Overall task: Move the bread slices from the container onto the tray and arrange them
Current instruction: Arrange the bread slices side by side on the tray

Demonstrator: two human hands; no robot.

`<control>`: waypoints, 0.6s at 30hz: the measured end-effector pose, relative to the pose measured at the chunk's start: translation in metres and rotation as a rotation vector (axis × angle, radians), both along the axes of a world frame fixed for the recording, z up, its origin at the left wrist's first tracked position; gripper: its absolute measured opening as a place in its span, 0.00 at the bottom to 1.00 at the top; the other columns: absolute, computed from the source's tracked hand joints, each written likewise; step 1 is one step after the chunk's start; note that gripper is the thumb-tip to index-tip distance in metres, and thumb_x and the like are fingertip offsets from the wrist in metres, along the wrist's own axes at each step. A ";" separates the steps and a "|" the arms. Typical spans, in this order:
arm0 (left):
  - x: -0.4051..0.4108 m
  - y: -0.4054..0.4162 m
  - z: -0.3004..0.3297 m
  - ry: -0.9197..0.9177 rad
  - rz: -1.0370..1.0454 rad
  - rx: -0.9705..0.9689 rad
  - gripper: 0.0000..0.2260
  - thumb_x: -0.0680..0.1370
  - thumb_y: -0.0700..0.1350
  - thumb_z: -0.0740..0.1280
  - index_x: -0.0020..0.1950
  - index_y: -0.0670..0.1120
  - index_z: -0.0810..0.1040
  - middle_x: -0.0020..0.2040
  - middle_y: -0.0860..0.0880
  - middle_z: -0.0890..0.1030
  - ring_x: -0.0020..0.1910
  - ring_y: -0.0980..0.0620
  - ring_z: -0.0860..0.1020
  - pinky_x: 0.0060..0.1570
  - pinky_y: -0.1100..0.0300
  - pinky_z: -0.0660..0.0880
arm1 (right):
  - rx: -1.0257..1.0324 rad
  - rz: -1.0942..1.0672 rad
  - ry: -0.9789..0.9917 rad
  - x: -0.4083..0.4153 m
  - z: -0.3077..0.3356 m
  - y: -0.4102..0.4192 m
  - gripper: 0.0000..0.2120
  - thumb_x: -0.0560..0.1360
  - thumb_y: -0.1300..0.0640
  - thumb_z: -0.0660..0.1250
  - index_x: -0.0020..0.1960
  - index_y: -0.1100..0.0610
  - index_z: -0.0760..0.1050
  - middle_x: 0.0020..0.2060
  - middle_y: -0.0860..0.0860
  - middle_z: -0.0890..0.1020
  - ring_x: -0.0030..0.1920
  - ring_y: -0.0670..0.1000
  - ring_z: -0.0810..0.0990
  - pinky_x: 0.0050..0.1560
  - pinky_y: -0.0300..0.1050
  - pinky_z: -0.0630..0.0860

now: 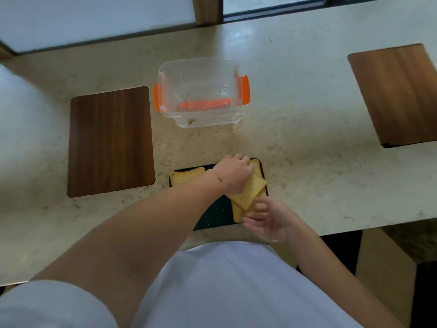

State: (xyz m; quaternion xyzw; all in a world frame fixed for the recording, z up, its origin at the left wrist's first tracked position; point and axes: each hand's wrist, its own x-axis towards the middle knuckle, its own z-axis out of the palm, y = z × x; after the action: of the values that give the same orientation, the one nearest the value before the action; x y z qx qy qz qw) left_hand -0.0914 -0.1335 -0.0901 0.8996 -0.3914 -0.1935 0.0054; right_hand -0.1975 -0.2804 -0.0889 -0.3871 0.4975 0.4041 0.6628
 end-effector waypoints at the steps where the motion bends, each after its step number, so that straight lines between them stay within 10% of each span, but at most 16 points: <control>1: -0.002 -0.001 -0.001 -0.005 -0.002 -0.011 0.13 0.73 0.39 0.62 0.57 0.43 0.75 0.55 0.42 0.76 0.52 0.44 0.74 0.48 0.51 0.75 | 0.006 -0.008 -0.011 0.000 -0.002 0.000 0.22 0.77 0.54 0.70 0.66 0.65 0.72 0.54 0.67 0.82 0.51 0.62 0.86 0.41 0.54 0.85; 11: 0.000 0.014 0.001 0.245 0.593 -0.192 0.21 0.74 0.65 0.65 0.50 0.47 0.75 0.48 0.48 0.72 0.44 0.49 0.74 0.40 0.54 0.74 | -0.282 0.352 -0.239 -0.001 -0.004 0.011 0.18 0.77 0.50 0.69 0.61 0.59 0.76 0.48 0.54 0.84 0.43 0.50 0.84 0.36 0.44 0.76; 18: -0.028 0.083 0.014 0.648 0.758 -0.321 0.11 0.76 0.54 0.70 0.54 0.52 0.74 0.48 0.53 0.78 0.44 0.56 0.77 0.41 0.57 0.77 | -0.330 0.486 -0.461 0.010 0.012 0.012 0.09 0.76 0.51 0.73 0.52 0.55 0.81 0.43 0.51 0.84 0.39 0.48 0.81 0.34 0.39 0.77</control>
State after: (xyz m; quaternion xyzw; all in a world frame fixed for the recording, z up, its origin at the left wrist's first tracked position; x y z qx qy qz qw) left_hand -0.1197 -0.0508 -0.0763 0.8601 -0.0411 -0.3840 0.3334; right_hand -0.1878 -0.2686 -0.0768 -0.6764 0.2874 0.3663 0.5707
